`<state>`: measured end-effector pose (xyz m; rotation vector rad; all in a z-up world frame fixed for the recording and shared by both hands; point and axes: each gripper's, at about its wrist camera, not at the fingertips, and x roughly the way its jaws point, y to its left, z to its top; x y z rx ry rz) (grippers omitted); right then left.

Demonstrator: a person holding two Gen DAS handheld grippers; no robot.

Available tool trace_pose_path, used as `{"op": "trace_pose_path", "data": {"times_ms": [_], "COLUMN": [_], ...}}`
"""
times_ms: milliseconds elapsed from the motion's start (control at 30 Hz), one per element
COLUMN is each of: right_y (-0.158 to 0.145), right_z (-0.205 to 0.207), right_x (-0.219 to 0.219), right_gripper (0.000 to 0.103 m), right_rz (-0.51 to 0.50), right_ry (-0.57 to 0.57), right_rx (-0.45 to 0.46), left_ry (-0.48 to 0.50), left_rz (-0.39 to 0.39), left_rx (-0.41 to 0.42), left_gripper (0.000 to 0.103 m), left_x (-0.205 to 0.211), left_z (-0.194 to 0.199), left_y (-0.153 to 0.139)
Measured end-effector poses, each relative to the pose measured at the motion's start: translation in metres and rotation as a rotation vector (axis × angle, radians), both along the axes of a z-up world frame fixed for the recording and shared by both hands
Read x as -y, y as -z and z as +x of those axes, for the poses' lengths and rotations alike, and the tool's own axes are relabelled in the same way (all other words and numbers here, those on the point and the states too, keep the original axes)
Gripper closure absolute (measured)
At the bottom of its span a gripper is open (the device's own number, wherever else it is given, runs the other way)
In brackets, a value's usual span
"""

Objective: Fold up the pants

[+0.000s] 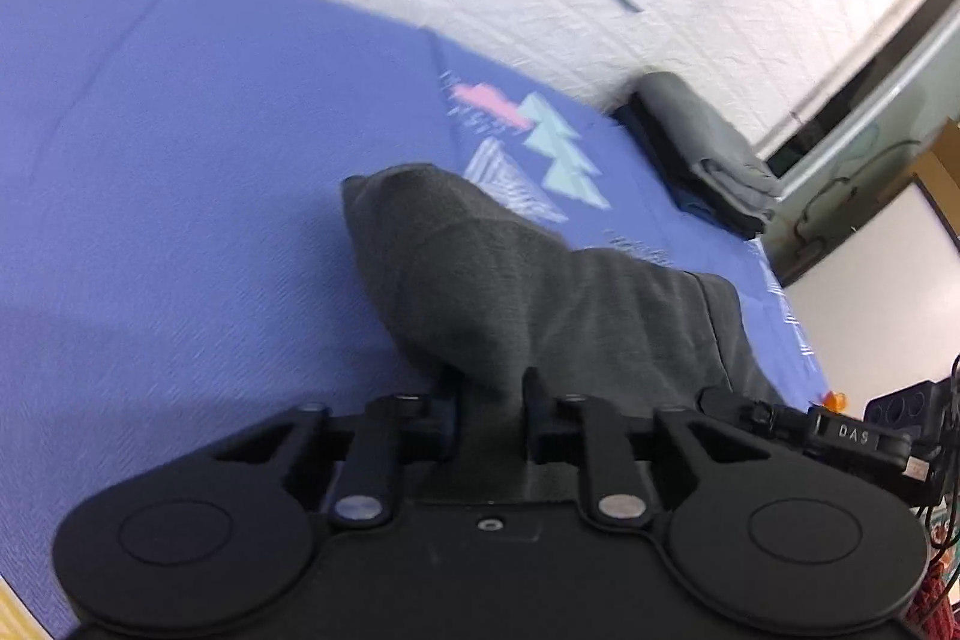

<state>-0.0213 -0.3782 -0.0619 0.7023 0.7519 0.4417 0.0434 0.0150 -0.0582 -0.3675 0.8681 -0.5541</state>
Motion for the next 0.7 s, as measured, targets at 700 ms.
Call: {"op": "trace_pose_path", "data": {"times_ms": [700], "right_y": [-0.119], "right_z": [0.122], "right_x": [0.213], "right_gripper": [0.065], "right_rz": [-0.126], "right_ry": [0.304], "right_rx": [0.271], "left_ry": [0.245], "left_rz": [-0.205], "left_rx": [0.25], "left_gripper": [0.103], "left_x": [0.27], "left_z": [0.162], "left_y": [-0.111]}}
